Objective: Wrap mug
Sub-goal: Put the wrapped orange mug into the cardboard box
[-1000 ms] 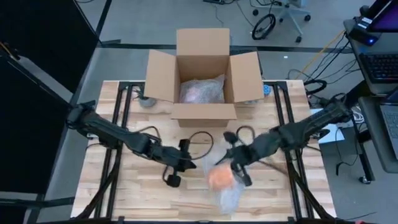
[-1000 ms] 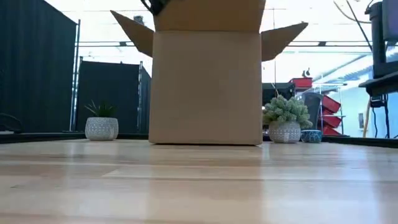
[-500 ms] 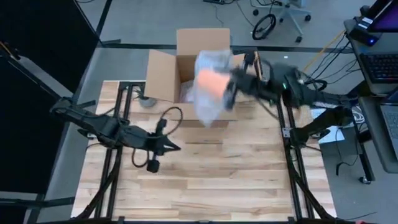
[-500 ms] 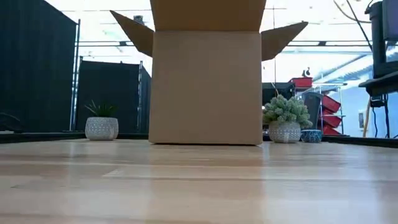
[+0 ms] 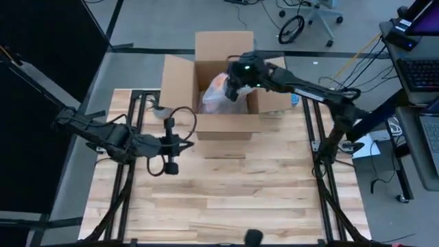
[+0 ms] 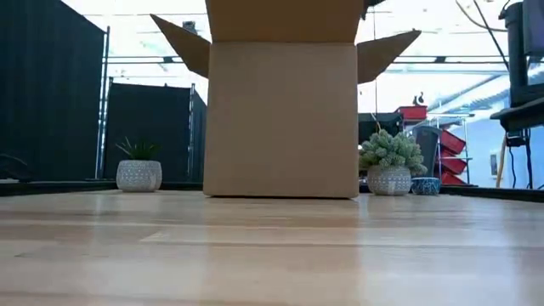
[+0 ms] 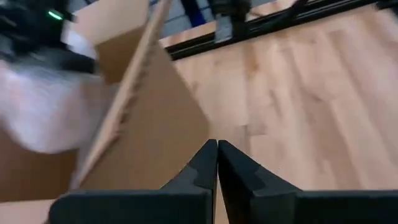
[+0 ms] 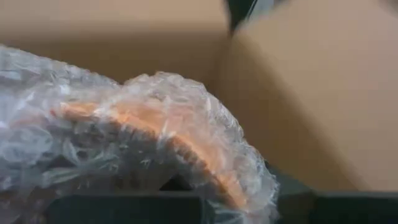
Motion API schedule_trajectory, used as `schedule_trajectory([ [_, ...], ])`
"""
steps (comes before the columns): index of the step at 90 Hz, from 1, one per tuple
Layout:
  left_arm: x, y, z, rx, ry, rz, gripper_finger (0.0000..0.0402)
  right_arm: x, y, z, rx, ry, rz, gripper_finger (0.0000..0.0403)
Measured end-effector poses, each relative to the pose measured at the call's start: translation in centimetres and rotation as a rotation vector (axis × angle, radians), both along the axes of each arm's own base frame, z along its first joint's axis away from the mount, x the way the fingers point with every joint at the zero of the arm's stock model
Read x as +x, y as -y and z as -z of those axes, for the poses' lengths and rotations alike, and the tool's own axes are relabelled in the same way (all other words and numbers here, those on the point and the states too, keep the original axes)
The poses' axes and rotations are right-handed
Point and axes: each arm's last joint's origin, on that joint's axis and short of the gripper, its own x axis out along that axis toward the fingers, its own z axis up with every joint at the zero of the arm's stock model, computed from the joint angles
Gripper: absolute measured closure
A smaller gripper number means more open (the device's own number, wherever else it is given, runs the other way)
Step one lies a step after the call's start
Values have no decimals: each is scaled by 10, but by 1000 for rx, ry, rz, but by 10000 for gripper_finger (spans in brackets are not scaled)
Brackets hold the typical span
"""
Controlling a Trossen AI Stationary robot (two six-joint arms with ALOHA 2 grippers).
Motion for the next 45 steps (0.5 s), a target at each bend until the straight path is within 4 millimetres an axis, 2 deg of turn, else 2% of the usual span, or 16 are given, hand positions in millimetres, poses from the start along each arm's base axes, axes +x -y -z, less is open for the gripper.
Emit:
schedule_trajectory([
  [6,1,-6,0,2,-4,-27,402,7,2,16,30,-57,-9,388],
  [20,4,-15,1,3,-9,-68,402,18,9,68,126,-272,-18,388],
  [37,11,-21,7,16,-36,-98,402,26,13,106,210,-395,0,382],
  [45,14,-22,9,18,-47,-105,402,28,13,113,230,-418,8,375],
])
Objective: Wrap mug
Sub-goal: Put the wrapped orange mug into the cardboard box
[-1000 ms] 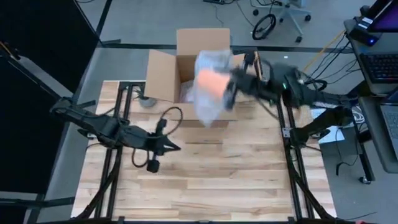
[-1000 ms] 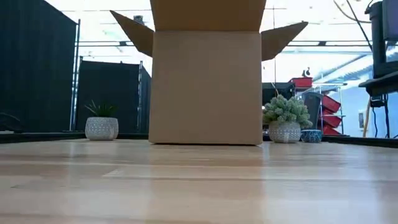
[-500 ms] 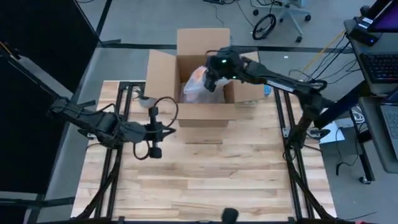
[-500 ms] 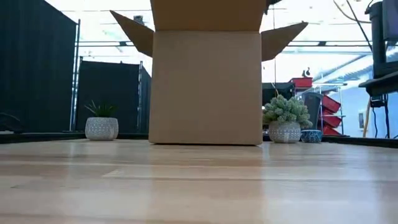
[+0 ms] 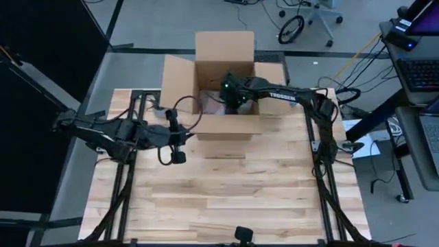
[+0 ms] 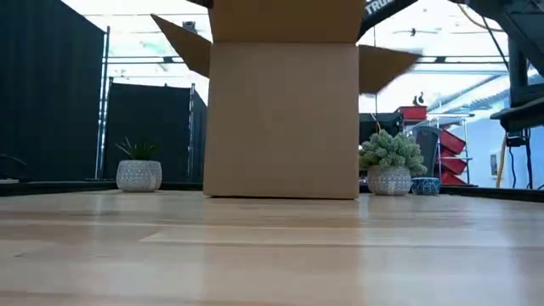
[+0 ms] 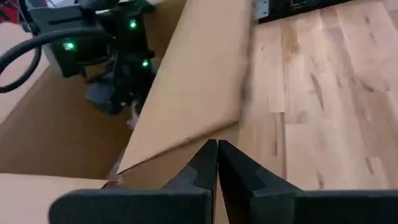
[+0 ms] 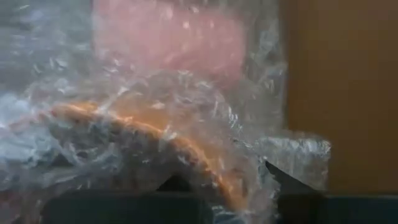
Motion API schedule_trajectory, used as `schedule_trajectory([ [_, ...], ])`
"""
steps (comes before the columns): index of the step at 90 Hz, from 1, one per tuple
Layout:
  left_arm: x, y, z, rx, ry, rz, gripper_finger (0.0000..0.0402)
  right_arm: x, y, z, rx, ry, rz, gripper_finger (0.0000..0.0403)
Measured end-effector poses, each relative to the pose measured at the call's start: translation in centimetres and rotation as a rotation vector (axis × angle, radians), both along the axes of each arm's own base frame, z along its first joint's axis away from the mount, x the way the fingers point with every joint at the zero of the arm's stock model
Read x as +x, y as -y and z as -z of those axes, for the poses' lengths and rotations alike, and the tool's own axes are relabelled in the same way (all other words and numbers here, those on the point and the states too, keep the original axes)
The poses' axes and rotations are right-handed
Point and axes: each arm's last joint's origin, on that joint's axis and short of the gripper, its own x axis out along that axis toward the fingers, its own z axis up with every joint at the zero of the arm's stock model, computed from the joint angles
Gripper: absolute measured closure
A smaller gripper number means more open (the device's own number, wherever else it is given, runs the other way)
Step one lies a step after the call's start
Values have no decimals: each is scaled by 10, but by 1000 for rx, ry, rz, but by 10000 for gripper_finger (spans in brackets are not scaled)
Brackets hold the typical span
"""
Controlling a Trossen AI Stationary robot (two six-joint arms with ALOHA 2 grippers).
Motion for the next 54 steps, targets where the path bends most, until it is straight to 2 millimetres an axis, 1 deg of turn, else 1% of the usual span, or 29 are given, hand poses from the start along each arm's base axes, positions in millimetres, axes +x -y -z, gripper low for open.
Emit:
schedule_trajectory([
  [9,2,1,3,-9,-14,13,402,2,1,9,15,-14,10,360],
  [14,3,1,3,-14,-15,21,402,1,0,18,38,-51,10,345],
  [17,3,1,3,-17,-17,25,402,0,0,19,47,-58,18,332],
  [26,4,2,4,-35,-18,42,402,-1,0,8,64,-14,32,284],
  [30,4,2,4,-40,-21,49,402,-3,0,8,100,-7,35,258],
  [36,4,3,4,-54,-21,65,402,-6,0,13,165,-21,41,219],
  [42,4,3,4,-61,-22,75,402,-7,2,14,191,-18,52,181],
  [50,4,3,4,-63,-23,78,402,-12,2,8,199,-17,67,139],
  [54,4,3,4,-63,-24,78,402,-14,1,1,197,-14,69,123],
])
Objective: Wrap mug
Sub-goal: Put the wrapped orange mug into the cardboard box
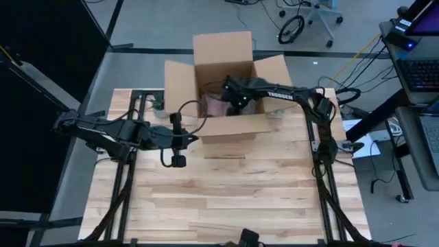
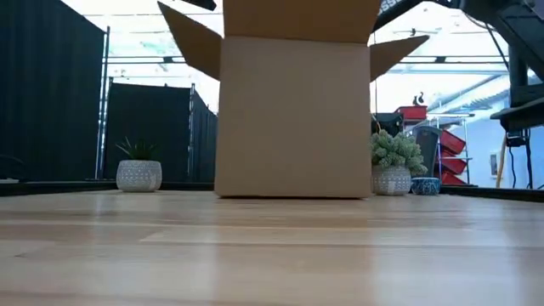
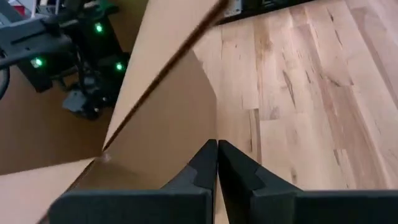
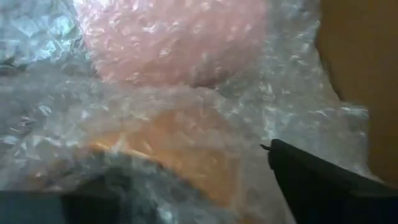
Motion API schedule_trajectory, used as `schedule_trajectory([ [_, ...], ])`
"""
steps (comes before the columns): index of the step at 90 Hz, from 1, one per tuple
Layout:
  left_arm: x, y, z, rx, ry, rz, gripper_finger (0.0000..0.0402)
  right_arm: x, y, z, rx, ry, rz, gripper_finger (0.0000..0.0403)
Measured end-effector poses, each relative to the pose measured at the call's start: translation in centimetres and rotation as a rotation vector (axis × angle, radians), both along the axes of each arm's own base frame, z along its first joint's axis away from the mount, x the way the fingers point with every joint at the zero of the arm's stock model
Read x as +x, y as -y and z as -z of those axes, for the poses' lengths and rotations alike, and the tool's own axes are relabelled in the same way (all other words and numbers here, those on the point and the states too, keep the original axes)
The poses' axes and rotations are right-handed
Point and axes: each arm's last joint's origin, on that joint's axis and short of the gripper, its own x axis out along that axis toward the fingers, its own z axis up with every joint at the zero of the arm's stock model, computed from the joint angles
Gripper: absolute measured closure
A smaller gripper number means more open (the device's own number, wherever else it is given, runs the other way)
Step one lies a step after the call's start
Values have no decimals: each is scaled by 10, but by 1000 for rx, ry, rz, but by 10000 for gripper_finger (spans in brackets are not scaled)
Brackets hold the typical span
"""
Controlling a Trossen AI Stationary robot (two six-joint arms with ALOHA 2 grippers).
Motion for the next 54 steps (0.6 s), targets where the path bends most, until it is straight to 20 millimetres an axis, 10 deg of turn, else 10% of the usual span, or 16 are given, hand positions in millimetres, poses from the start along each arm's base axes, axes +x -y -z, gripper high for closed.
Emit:
schedule_trajectory([
  [54,0,0,0,0,-1,0,402,-21,-11,-132,-141,182,-2,89],
])
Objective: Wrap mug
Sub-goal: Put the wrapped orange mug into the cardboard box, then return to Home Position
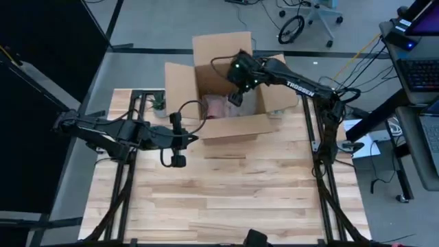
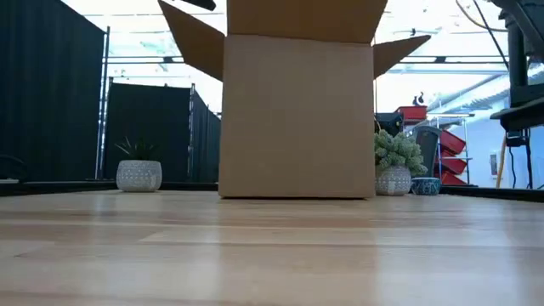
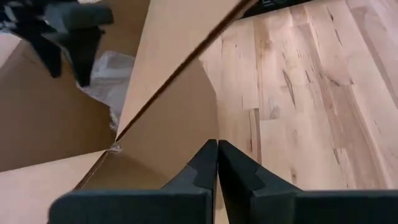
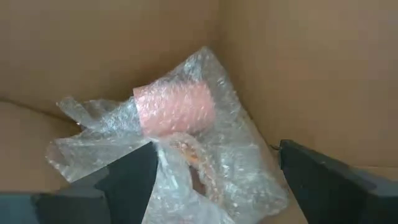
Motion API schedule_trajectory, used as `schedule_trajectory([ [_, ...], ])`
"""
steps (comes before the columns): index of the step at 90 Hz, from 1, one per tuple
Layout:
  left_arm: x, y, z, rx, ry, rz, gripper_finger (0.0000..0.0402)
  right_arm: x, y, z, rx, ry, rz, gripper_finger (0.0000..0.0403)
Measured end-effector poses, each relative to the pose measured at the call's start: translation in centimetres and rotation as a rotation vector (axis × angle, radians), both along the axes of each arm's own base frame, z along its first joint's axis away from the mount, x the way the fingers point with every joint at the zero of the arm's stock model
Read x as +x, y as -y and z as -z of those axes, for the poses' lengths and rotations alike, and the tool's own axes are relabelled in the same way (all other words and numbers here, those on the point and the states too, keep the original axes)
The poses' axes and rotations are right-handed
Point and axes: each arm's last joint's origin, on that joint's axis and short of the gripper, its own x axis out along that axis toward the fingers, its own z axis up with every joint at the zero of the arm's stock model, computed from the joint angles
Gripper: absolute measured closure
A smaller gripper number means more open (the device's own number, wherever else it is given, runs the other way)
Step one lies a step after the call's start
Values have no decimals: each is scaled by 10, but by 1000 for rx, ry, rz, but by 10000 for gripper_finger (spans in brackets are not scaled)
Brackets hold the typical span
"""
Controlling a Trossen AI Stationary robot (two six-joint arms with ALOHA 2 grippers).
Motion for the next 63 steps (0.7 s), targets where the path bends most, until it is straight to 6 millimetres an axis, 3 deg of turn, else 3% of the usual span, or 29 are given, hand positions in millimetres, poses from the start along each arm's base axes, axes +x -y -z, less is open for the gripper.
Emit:
schedule_trajectory([
  [10,0,0,0,0,0,0,402,-9,-8,-19,-13,-1,-33,89],
  [25,0,-1,0,0,1,-3,402,-40,-29,-67,-80,124,-66,89],
  [39,-2,5,-1,-28,16,1,402,-66,-69,-96,-36,252,-205,90],
  [51,-3,12,-2,-40,24,26,402,-75,-118,-102,-31,367,-372,90],
  [63,-4,19,-2,-46,26,52,402,-77,-170,-84,0,439,-529,104],
])
